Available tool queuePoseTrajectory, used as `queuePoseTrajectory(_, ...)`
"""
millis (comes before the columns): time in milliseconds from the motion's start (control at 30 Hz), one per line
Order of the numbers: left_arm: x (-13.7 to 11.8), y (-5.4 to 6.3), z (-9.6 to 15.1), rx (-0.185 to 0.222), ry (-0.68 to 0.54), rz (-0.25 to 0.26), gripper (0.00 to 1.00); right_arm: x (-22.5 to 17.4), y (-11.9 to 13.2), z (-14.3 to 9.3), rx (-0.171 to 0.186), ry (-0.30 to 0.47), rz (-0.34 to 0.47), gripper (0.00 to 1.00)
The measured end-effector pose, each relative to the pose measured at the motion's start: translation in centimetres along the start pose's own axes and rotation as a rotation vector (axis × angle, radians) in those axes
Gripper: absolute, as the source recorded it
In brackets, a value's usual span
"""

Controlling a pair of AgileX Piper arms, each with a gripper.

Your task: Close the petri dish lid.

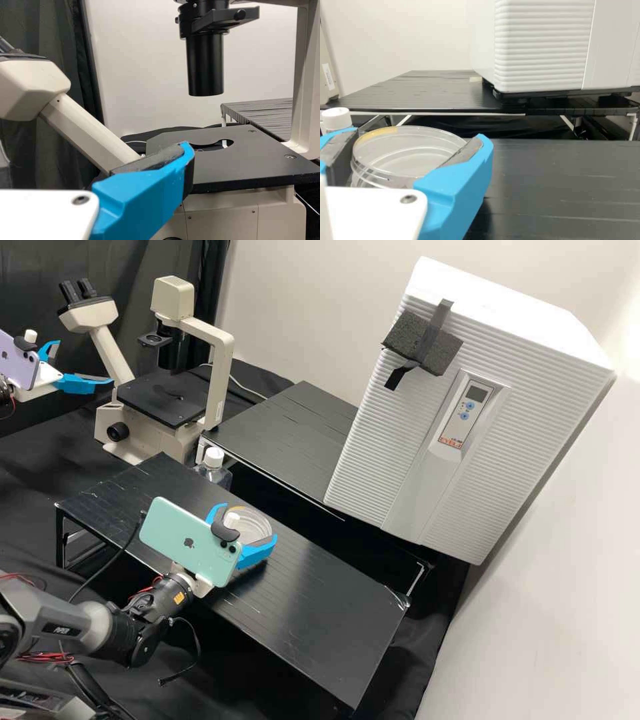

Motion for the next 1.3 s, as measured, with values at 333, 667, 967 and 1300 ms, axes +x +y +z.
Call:
queuePoseTrajectory(333,0.00,0.00,0.00,0.000,0.000,0.000,1.00,-0.07,0.08,-0.12,-0.002,0.007,0.006,0.00)
queuePoseTrajectory(667,0.00,0.00,0.00,0.000,0.000,0.000,1.00,0.10,-0.29,-0.06,0.006,0.004,-0.017,0.00)
queuePoseTrajectory(967,0.00,0.00,0.00,0.000,0.000,0.000,1.00,0.25,-0.62,-0.04,0.007,0.002,-0.036,0.00)
queuePoseTrajectory(1300,0.00,0.00,0.00,0.000,0.000,0.000,1.00,0.21,-0.37,0.20,0.001,-0.011,-0.024,1.00)
